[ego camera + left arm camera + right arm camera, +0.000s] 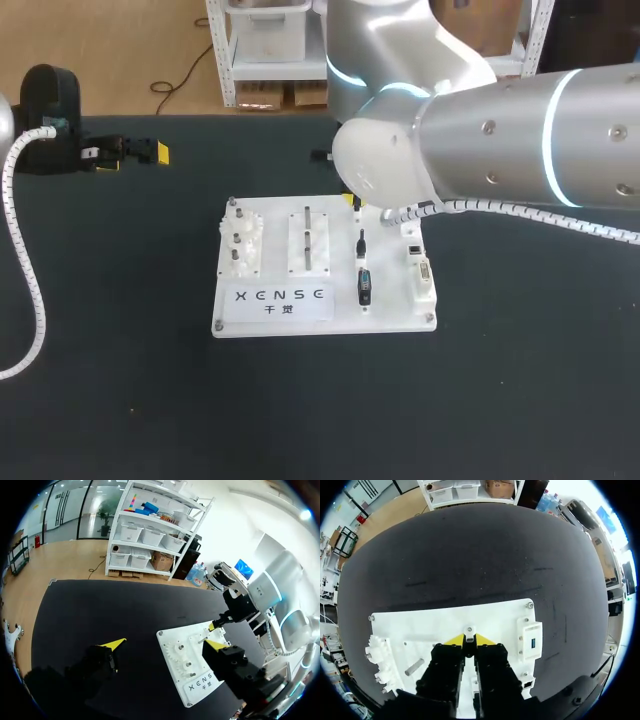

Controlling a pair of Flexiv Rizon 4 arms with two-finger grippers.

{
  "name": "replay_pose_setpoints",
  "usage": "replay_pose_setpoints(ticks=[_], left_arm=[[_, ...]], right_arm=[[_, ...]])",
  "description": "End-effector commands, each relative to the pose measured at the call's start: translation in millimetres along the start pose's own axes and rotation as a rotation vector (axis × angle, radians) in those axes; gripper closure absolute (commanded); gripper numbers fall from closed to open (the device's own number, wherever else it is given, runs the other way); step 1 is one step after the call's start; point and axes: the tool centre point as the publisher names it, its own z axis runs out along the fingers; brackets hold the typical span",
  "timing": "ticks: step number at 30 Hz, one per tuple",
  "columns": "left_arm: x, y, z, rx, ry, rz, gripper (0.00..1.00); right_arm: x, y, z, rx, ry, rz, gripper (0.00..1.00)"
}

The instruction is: Insert the USB connector, Ethernet cable, and multi-pin plug into their matching sockets one by one.

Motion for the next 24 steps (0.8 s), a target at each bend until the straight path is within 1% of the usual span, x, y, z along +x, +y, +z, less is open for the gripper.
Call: replay_pose_setpoints(ticks=[1,6,17,24], left_arm=[[0.0,0.1,0,0.000,0.000,0.000,0.00],[0.0,0.1,0,0.000,0.000,0.000,0.00],[0.0,0.1,0,0.000,0.000,0.000,0.00],[0.0,0.1,0,0.000,0.000,0.000,0.00]], right_arm=[[-1,3,2,-0.001,0.008,0.003,1.00],[-1,4,2,-0.001,0.012,0.006,1.00],[-1,7,-10,0.007,-0.006,-0.008,1.00],[0,7,-9,0.006,0.000,-0.009,1.00]])
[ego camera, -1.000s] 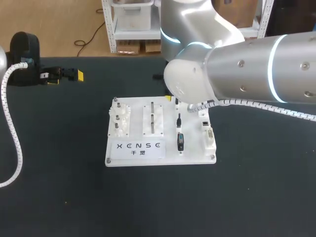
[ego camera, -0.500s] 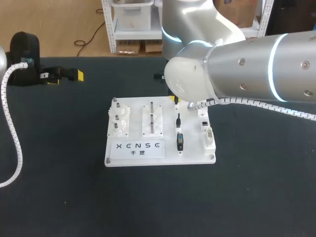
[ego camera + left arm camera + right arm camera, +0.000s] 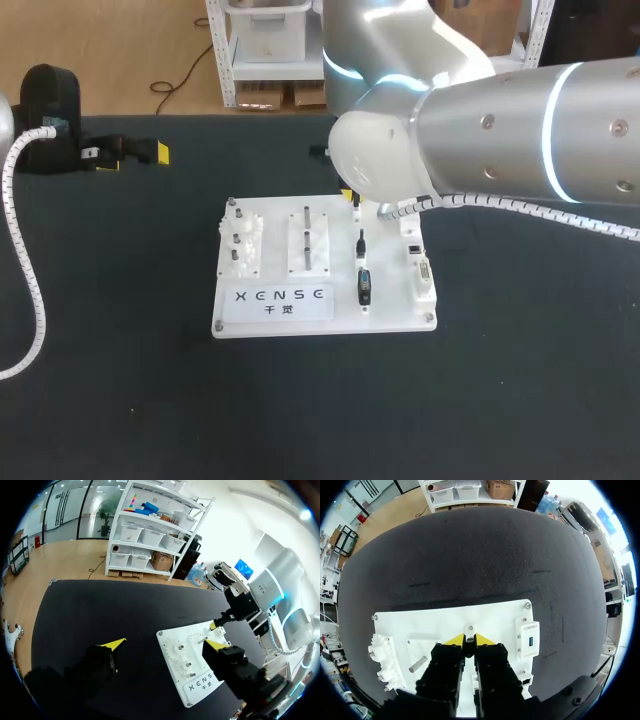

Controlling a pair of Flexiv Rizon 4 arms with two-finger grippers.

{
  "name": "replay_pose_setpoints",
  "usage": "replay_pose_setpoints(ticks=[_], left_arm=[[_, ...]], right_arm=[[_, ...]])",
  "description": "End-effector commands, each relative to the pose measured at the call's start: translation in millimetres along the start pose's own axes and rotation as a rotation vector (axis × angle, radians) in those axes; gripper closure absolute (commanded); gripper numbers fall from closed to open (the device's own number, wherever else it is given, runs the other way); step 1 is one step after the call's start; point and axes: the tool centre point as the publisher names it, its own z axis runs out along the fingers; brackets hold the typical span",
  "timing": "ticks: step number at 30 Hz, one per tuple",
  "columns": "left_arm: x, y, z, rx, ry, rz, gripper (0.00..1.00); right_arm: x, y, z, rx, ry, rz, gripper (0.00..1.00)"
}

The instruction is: Insert the USB connector, Ethernet cable, and multi-pin plug into their matching sockets one by one.

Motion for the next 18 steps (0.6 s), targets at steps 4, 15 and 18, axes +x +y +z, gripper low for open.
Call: replay_pose_setpoints(ticks=[4,15,18], left_arm=[[0.0,0.0,0,0.000,0.000,0.000,0.00],[0.0,0.0,0,0.000,0.000,0.000,0.00],[0.0,0.0,0,0.000,0.000,0.000,0.00]], right_arm=[[0,6,-5,-0.005,0.002,0.004,1.00],[-2,5,-16,-0.011,-0.012,0.018,1.00],[0,4,-16,-0.012,-0.007,0.019,1.00]])
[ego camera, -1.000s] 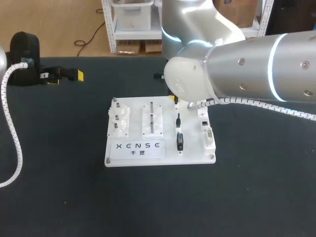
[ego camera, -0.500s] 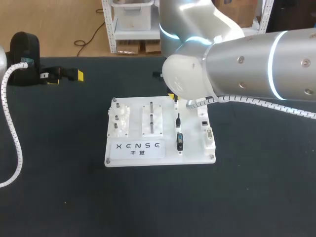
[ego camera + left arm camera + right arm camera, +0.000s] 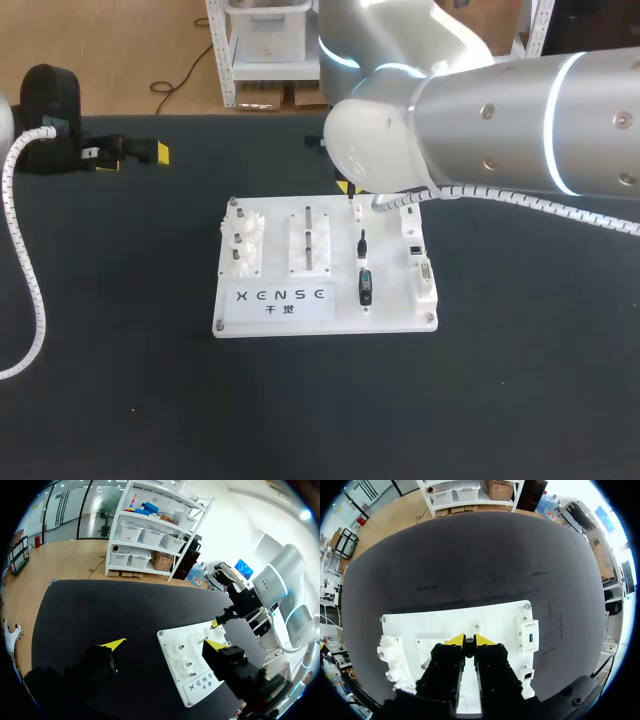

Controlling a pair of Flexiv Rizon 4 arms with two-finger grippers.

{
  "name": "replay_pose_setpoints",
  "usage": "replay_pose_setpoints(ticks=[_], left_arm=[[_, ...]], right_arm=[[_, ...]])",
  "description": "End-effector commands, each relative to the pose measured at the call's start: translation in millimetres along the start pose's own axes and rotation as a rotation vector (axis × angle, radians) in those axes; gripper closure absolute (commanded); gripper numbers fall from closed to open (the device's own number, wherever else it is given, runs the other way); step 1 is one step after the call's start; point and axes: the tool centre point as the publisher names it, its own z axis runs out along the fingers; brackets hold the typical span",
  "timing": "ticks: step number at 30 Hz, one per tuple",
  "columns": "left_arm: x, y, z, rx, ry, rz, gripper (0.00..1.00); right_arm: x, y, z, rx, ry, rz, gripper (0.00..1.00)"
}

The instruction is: Insert the USB connector, Ethernet cable, and multi-pin plug into their matching sockets one by one.

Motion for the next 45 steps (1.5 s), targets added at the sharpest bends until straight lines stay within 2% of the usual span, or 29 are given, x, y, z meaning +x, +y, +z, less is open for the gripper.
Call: replay_pose_setpoints(ticks=[1,14,31,45], left_arm=[[0.0,0.0,0,0.000,0.000,0.000,0.00],[0.0,0.0,0,0.000,0.000,0.000,0.00],[0.0,0.0,0,0.000,0.000,0.000,0.00],[0.0,0.0,0,0.000,0.000,0.000,0.00]], right_arm=[[4,-3,-1,-0.005,0.002,0.001,1.00],[9,-25,-8,-0.007,0.013,0.028,1.00],[12,-77,-14,0.009,0.046,0.063,1.00],[19,-87,-13,0.034,0.058,0.035,1.00]])
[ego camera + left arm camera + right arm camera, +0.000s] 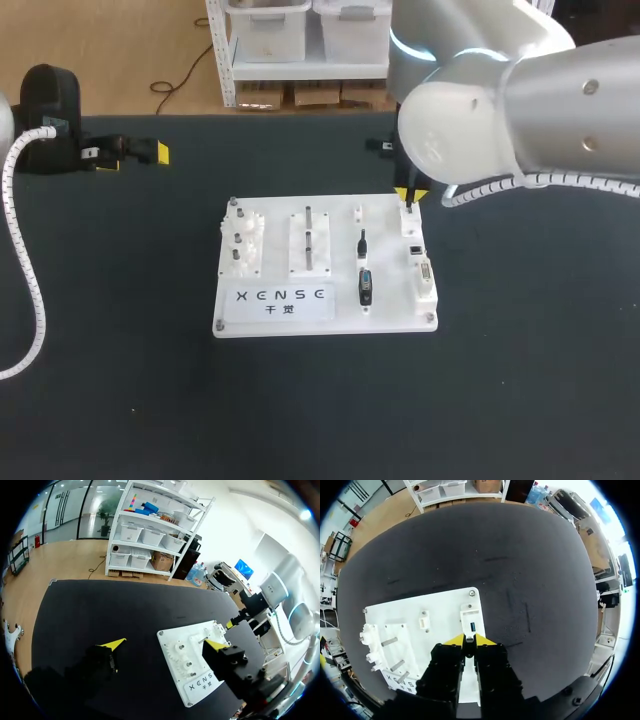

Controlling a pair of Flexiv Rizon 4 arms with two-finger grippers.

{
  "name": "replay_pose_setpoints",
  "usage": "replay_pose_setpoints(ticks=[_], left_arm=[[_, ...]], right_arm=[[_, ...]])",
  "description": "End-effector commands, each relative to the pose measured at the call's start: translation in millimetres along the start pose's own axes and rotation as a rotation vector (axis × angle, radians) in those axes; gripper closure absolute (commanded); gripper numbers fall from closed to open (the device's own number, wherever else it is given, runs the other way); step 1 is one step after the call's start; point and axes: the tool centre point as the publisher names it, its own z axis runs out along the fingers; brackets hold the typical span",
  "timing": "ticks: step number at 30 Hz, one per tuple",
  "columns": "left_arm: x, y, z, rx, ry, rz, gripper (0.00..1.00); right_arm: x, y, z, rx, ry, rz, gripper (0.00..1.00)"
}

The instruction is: Insert the USB connector, Ethernet cable, and multi-pin plug into their matching sockets one by one.

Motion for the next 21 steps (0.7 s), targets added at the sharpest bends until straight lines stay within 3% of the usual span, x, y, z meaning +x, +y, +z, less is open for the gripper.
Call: replay_pose_setpoints(ticks=[1,21], left_arm=[[0.0,0.0,0,0.000,0.000,0.000,0.00],[0.0,0.0,0,0.000,0.000,0.000,0.00]], right_arm=[[1,-4,2,0.010,-0.003,-0.006,1.00],[-10,-7,12,0.026,-0.003,-0.001,1.00]])
